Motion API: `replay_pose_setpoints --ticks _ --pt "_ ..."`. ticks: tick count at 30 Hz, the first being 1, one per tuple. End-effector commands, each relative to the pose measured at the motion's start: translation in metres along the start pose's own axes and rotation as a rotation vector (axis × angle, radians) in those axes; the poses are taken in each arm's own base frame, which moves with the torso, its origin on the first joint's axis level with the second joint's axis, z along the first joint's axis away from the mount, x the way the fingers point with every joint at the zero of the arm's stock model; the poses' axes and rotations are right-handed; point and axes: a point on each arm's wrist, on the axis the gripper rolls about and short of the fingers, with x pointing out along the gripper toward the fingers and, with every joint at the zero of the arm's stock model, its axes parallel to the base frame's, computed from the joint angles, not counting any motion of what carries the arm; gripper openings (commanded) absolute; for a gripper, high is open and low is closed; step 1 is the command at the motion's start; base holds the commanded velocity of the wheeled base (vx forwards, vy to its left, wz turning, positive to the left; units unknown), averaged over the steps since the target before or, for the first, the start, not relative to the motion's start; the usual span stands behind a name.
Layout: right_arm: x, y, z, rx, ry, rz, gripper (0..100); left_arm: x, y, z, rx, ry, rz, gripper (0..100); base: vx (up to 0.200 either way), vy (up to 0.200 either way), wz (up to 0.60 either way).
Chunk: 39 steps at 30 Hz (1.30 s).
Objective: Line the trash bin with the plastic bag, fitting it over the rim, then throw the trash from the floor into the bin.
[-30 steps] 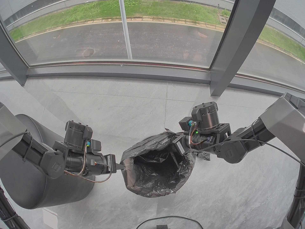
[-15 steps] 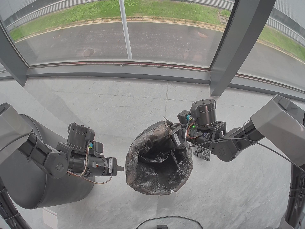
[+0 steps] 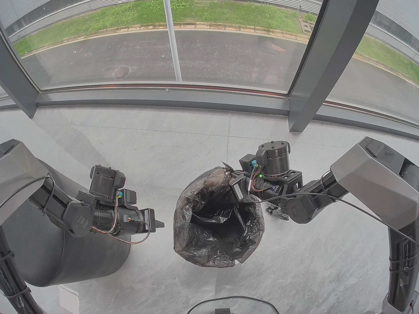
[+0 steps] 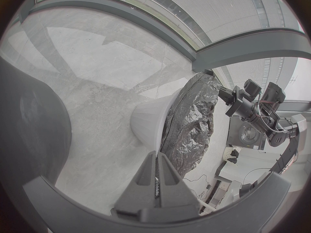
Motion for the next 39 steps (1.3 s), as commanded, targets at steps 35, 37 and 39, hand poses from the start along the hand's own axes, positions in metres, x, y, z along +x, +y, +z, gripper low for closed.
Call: replay_pose_setpoints --ticks 35,37,39 --pt "0.012 -0.004 -0.016 0.009 0.017 -0.026 0 0.034 0.028 0.016 -0.044 -0.018 0.025 0 0.0 0.0 0.0" --pt "0.01 -0.004 -0.019 0.011 0.02 -0.026 0 0.035 0.028 0.016 -0.047 -0.018 0.025 0 0.0 0.0 0.0" --pt "0.009 -0.004 -0.019 0.021 0.0 -0.032 0 0.034 0.028 0.017 -0.053 -0.022 0.024 0 0.0 0.0 0.0"
